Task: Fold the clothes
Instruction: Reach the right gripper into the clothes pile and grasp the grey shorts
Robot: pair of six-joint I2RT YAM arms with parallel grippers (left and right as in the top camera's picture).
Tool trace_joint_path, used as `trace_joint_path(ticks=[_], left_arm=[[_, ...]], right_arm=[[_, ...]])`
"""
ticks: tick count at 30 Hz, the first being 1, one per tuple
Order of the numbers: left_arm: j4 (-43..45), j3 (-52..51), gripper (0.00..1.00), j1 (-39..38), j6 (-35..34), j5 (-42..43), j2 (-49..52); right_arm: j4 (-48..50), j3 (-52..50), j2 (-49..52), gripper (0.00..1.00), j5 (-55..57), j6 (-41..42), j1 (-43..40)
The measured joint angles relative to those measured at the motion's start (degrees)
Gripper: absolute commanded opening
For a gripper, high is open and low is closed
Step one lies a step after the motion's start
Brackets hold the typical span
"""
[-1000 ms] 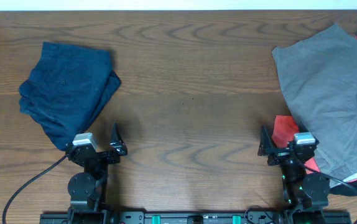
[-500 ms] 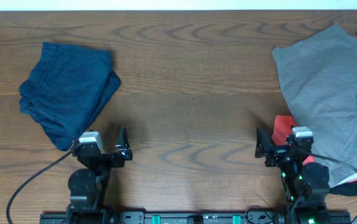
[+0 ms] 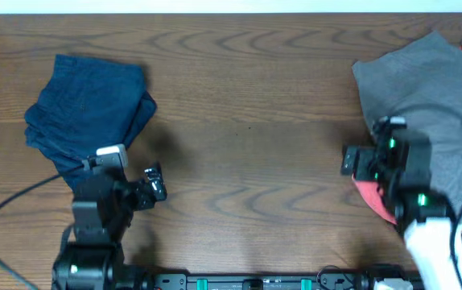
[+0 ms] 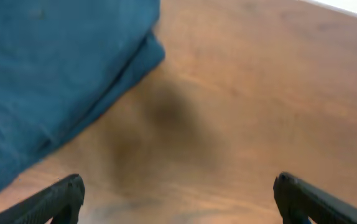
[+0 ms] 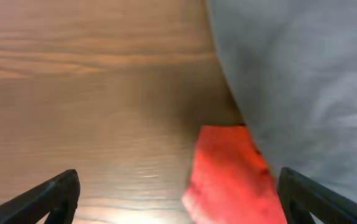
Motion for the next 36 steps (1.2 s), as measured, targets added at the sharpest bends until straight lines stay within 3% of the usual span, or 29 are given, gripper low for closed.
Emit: trace_joint_path(ticks=[5,11,16,19,24,25,29,36], left_arm=[[-1.1,0.7,0.98,0.0,0.0,0.7,6.0],[-1.1,0.7,0.98,0.0,0.0,1.3,10.1],[-1.1,0.7,0.98,0.0,0.0,1.3,12.2],[-1.1,0.7,0.98,0.0,0.0,1.3,13.0],[-1.1,0.7,0.98,0.0,0.0,1.3,13.6],[-1.1,0.7,0.98,0.0,0.0,1.3,13.7],[-1.1,0.7,0.98,0.0,0.0,1.4,13.9],[-1.1,0.7,0.98,0.0,0.0,1.5,14.1]], right_arm=[[2.0,5.9,11.1,0.98,1.9,-1.6,-1.7],[4.9,6.2,20.1,0.8,8.1,-3.2,-3.9],[7.1,6.2,27.0,0.74,11.6,-3.5,-5.7],[8.3,6.2,30.4,0.65,12.5,-3.7,-6.6],[9.8,6.2,34.1,0.62,14.4,-3.2,-7.8],[10.0,6.2,34.8,0.56,14.7,-3.2,-8.0],[10.2,6.3,35.7,0.03,15.2,-2.4,-8.3],[9.5,6.5,35.4,0.01,15.4,-0.2,-8.5]])
